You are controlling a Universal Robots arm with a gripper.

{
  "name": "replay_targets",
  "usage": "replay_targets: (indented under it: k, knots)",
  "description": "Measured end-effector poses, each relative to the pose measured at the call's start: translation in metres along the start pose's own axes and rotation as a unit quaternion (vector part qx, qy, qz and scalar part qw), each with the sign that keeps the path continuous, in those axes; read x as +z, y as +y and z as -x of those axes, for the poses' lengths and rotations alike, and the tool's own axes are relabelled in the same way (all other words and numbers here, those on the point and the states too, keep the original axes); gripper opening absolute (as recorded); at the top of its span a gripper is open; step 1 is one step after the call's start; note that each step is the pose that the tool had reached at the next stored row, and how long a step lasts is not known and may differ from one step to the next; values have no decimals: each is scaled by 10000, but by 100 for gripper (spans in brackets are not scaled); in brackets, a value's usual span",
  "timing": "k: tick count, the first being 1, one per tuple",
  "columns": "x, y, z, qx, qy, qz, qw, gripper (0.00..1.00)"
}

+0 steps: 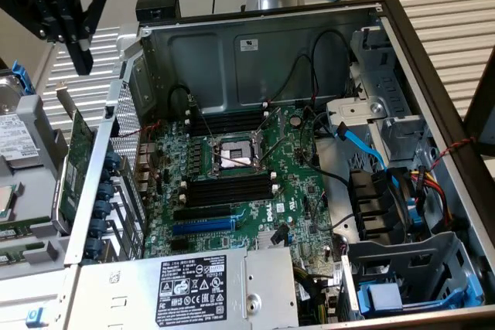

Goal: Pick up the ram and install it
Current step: 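Reach for the ram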

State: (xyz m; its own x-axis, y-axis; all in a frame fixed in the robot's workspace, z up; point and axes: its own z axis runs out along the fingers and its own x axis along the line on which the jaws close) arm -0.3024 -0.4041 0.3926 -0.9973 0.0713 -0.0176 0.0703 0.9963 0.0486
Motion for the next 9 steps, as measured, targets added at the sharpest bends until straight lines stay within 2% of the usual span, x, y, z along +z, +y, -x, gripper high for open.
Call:
replay_targets:
  k: [9]
  knots:
    - [-8, -35, -399, 0, 2, 0, 10000, 11]
